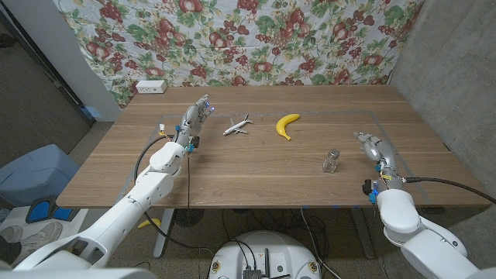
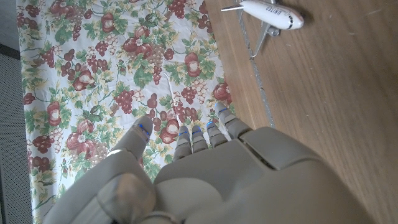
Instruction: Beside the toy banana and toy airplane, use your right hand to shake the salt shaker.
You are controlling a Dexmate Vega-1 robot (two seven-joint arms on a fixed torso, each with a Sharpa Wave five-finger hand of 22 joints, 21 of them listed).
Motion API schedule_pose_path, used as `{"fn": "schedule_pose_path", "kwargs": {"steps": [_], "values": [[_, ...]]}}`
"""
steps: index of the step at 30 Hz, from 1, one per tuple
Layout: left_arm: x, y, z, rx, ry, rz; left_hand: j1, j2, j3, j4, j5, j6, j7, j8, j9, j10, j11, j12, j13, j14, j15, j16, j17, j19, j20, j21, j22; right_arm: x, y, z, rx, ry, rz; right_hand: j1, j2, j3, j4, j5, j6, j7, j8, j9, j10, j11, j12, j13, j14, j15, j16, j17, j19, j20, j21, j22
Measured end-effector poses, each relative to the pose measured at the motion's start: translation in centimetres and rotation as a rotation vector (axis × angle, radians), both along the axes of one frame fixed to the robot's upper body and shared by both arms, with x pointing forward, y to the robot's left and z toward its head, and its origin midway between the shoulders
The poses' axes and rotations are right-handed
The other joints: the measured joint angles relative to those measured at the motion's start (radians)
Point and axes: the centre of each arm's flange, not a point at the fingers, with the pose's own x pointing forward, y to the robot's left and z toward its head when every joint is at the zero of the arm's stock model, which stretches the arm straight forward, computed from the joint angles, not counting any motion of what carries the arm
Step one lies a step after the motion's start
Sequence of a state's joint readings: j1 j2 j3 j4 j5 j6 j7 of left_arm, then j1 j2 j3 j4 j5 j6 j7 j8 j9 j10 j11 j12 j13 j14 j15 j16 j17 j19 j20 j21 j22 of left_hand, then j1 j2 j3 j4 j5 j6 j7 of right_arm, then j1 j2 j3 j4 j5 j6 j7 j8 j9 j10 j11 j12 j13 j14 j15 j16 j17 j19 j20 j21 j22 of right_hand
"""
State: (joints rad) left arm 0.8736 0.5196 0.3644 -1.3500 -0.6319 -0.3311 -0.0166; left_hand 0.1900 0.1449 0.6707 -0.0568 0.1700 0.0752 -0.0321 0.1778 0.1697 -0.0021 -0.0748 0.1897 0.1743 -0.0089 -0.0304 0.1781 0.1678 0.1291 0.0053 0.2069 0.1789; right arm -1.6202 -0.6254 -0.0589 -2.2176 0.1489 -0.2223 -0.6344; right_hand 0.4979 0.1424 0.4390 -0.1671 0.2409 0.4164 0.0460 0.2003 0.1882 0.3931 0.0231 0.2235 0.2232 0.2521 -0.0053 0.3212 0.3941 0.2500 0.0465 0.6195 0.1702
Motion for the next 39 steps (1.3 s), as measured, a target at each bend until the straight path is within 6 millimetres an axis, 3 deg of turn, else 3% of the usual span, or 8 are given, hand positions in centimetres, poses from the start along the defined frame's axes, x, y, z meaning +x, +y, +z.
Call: {"fn": "schedule_pose_path", "kwargs": {"steps": [39], "values": [[-0.8, 0.3, -0.6, 0.005, -0.004, -0.007, 0.000, 0.000, 0.000, 0.000, 0.000, 0.004, -0.004, 0.000, 0.000, 0.000, 0.000, 0.000, 0.000, 0.000, 0.000, 0.000, 0.000, 0.000, 0.000, 0.000, 0.000, -1.5, 2.0, -1.3, -0.101, 0.081, -0.067, 0.024, -0.025, -0.003, -0.005, 0.000, 0.016, -0.005, 0.000, 0.000, 0.013, -0.002, 0.000, 0.000, 0.000, 0.000, 0.000, -0.013, 0.004, 0.004, -0.013, 0.000]]}}
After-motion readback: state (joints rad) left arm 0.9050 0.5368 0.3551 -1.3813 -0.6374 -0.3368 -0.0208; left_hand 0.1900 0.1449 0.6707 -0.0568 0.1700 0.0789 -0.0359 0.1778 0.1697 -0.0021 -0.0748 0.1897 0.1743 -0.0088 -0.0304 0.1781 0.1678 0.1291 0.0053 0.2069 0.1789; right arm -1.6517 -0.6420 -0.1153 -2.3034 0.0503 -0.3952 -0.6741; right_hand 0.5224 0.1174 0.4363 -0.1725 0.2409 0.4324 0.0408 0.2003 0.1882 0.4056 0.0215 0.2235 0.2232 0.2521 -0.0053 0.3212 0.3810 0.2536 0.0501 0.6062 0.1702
